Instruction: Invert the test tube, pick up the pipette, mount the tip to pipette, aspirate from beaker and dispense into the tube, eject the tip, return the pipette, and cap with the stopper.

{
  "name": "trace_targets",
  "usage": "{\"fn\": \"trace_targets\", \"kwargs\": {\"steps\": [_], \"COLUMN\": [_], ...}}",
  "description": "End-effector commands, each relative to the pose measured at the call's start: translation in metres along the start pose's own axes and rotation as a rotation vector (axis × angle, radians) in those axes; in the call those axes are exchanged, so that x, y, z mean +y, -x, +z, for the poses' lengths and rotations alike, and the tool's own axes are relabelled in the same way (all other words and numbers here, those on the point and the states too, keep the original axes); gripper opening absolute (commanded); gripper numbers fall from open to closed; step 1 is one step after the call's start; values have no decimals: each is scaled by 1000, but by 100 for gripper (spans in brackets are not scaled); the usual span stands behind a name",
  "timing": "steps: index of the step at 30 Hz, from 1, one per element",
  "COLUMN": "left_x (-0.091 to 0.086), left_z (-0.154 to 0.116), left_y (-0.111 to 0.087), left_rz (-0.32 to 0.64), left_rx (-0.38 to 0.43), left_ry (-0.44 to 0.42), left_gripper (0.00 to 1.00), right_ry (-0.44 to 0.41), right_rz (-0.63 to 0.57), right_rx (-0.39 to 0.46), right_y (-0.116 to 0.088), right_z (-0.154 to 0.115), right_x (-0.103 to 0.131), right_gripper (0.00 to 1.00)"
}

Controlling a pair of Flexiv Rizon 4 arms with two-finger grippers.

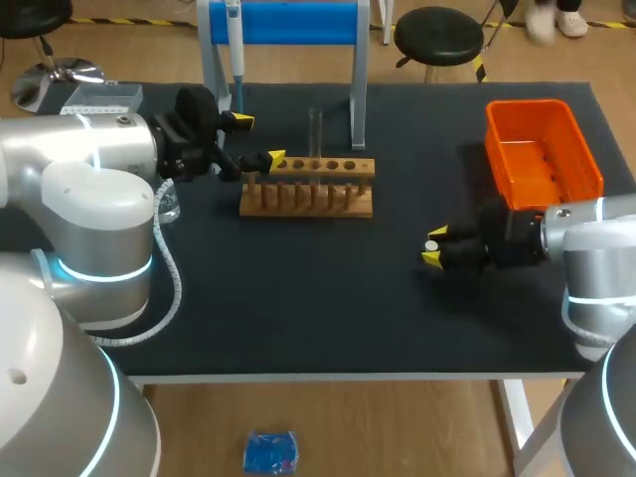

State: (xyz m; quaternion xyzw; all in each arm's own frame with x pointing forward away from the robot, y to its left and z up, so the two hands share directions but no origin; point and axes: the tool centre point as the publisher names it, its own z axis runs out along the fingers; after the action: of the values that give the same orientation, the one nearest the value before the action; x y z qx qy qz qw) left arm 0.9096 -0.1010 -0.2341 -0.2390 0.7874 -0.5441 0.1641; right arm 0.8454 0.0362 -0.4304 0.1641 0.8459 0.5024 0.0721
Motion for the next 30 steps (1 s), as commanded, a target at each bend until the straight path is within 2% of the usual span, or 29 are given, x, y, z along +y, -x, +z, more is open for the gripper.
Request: {"fn": "trace_targets", "kwargs": {"steps": [1, 18, 27, 30], "left_x": [2, 2, 2, 2], "left_z": [1, 1, 1, 1], "left_y": [-1, -1, -1, -1], "left_rz": [0, 0, 0, 0], "left_rx": [-4, -4, -4, -4], "left_ry": [-6, -6, -6, -6], "left_gripper": [100, 100, 100, 100], "right_ry": [1, -6, -10, -11], "right_rz": [-4, -20, -20, -19], "right_rx": [-9, -19, -23, -24], "right_y": [-1, 0, 1, 2], "right_z": [0, 1, 1, 1], "right_x": [0, 0, -2, -2], "right_gripper": [45, 43, 36, 30]}}
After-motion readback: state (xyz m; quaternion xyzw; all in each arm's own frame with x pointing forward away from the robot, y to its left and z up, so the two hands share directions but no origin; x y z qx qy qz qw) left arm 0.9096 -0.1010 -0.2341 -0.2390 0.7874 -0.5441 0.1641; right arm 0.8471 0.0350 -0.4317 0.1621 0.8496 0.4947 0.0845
